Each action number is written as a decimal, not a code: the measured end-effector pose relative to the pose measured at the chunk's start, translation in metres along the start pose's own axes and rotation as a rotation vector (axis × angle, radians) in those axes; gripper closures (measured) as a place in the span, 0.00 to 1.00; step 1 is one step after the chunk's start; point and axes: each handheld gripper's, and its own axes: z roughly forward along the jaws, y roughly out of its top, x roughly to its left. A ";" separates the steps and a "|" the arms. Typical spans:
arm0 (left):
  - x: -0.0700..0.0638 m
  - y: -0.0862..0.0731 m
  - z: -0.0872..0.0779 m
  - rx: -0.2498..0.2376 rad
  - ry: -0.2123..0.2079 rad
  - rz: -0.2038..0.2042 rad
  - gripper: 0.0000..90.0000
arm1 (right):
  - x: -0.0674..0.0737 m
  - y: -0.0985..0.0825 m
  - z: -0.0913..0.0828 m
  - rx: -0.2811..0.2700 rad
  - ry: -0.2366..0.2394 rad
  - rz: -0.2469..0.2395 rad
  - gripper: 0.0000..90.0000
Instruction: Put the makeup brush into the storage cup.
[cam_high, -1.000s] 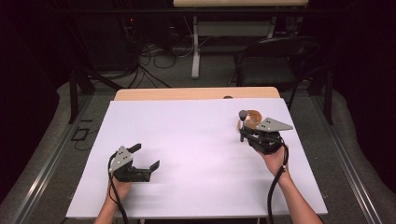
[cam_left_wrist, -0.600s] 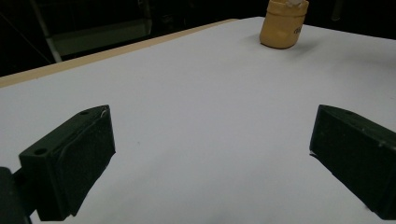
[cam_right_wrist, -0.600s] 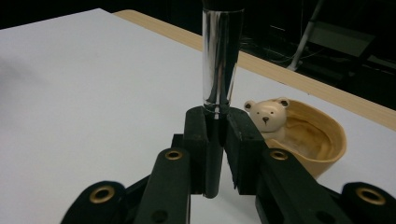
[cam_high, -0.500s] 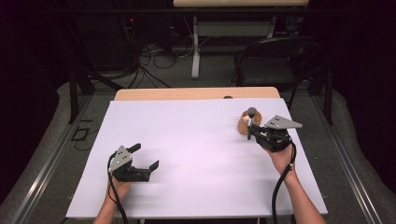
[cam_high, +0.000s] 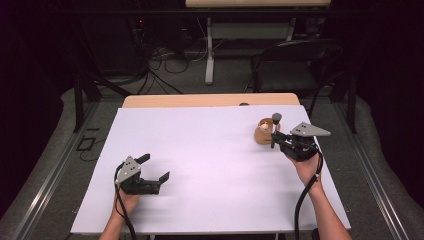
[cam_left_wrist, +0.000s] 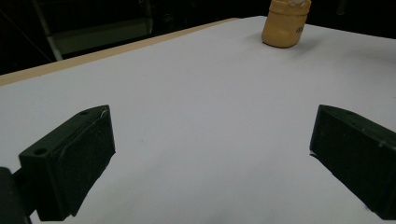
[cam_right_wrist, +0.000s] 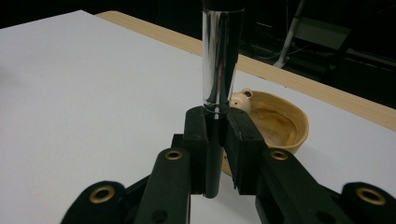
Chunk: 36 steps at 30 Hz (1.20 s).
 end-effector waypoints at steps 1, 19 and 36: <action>0.000 0.000 0.000 -0.001 0.000 -0.001 0.00 | -0.001 0.000 0.000 -0.002 -0.002 0.002 0.88; 0.001 0.000 0.000 -0.004 -0.003 0.006 0.00 | -0.008 -0.001 -0.002 -0.005 -0.015 0.014 0.88; 0.001 0.000 0.001 -0.001 -0.010 0.010 0.00 | -0.020 0.004 -0.006 -0.013 -0.046 0.025 0.88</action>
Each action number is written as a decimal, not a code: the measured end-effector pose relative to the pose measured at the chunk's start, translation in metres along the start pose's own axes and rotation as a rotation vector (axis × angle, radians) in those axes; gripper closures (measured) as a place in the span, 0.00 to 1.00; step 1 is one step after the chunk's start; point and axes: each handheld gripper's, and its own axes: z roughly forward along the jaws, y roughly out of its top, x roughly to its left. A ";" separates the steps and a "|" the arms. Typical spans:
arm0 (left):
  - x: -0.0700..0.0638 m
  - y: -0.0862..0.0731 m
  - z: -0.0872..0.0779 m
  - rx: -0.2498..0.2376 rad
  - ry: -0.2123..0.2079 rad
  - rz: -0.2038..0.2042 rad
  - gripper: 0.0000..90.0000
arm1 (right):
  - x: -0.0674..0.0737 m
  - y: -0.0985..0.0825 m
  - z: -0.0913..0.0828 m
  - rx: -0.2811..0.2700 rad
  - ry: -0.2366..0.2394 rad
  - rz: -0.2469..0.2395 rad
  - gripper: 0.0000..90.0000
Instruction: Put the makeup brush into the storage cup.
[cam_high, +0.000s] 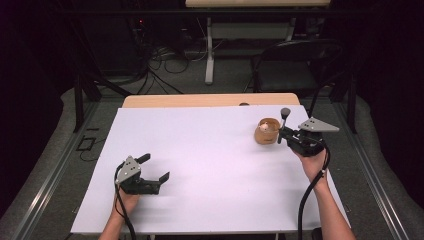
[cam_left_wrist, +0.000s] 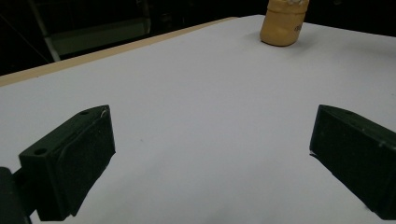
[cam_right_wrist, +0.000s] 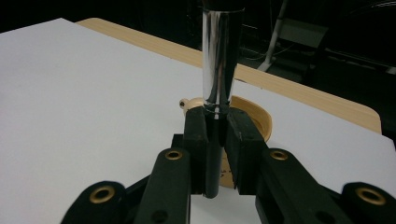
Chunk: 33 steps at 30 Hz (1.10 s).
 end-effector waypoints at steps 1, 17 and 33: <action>0.000 0.000 0.000 0.000 0.000 0.000 0.00 | 0.000 0.000 0.000 0.001 -0.001 0.000 0.88; 0.000 0.000 0.000 -0.001 0.001 0.001 0.00 | -0.008 0.011 -0.002 -0.028 -0.029 0.005 0.88; -0.001 0.001 0.001 0.002 -0.003 0.003 0.00 | -0.016 0.020 0.007 -0.034 -0.050 0.006 0.88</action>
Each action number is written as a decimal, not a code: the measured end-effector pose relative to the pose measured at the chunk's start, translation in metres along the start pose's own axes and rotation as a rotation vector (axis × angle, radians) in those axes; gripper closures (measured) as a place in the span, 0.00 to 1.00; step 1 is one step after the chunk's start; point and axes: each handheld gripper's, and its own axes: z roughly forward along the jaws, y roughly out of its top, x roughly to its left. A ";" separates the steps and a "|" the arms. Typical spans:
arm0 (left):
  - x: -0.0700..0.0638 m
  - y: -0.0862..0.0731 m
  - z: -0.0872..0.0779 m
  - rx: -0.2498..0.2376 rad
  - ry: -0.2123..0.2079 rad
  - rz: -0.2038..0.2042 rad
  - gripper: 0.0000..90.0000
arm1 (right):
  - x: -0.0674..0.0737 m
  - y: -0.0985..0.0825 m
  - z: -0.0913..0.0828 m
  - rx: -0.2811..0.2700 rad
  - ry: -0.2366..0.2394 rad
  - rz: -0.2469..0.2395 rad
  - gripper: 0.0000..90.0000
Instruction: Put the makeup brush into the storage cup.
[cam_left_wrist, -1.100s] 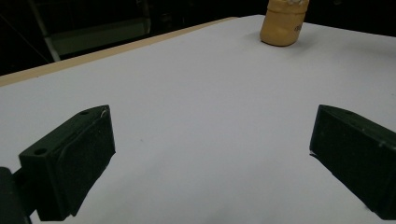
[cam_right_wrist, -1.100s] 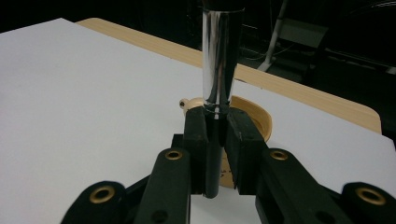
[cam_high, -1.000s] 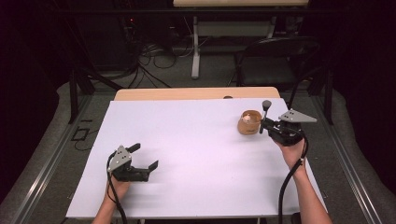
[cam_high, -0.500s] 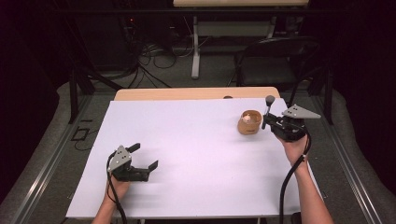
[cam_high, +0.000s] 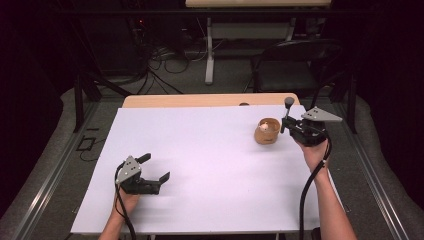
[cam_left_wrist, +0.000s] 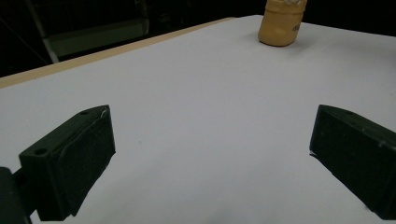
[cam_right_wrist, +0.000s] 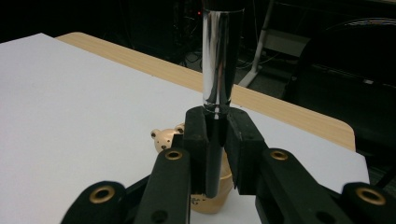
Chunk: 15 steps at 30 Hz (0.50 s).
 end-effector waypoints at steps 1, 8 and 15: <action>0.000 0.000 0.000 0.000 -0.005 0.000 0.00 | -0.001 0.000 0.001 -0.003 -0.001 -0.002 0.88; 0.000 0.000 0.001 0.000 -0.001 -0.002 0.00 | -0.003 0.005 0.002 -0.009 -0.003 0.005 0.88; 0.001 -0.001 0.002 0.000 -0.002 -0.006 0.00 | -0.003 0.013 0.009 -0.012 0.000 -0.002 0.88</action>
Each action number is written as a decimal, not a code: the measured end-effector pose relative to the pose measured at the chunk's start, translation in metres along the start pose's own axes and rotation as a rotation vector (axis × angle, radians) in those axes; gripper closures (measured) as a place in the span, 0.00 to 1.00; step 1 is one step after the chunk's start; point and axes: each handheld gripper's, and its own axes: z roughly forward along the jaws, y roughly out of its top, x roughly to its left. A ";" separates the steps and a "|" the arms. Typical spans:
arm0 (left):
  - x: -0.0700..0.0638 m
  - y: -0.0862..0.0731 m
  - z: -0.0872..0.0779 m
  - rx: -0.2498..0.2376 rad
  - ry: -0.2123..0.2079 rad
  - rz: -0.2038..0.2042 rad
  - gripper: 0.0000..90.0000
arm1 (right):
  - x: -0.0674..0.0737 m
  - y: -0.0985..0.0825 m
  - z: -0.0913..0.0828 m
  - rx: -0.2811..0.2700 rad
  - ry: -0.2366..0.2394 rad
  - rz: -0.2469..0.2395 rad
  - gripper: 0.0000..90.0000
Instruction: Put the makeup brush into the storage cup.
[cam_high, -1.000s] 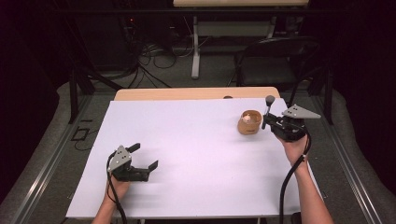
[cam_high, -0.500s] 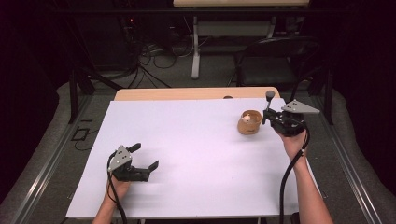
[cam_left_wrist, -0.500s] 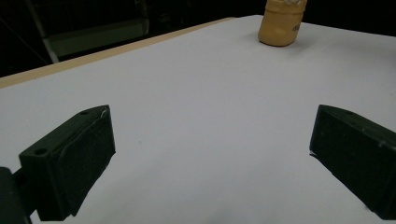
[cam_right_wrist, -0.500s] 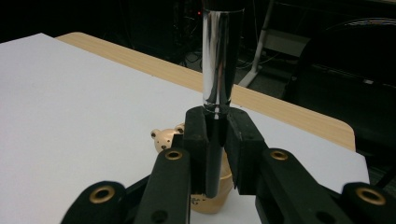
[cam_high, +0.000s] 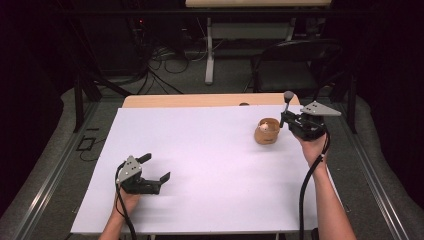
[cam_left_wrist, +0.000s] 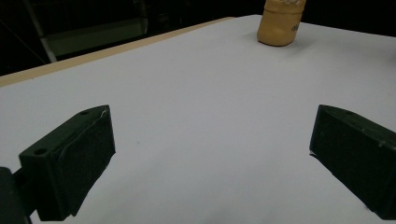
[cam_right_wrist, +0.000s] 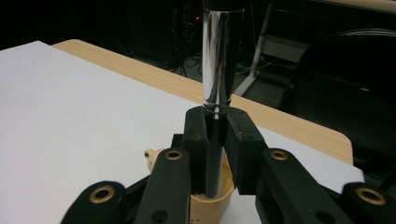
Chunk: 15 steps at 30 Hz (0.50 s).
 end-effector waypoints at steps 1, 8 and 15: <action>0.000 0.000 0.000 0.004 0.000 0.003 0.00 | 0.000 0.001 0.002 -0.006 0.004 -0.002 0.88; 0.000 0.000 0.002 0.005 -0.004 0.004 0.00 | -0.003 0.007 0.013 -0.020 0.006 -0.002 0.88; 0.001 0.000 0.003 0.003 0.002 -0.001 0.00 | 0.000 0.007 0.020 0.002 0.011 -0.022 0.88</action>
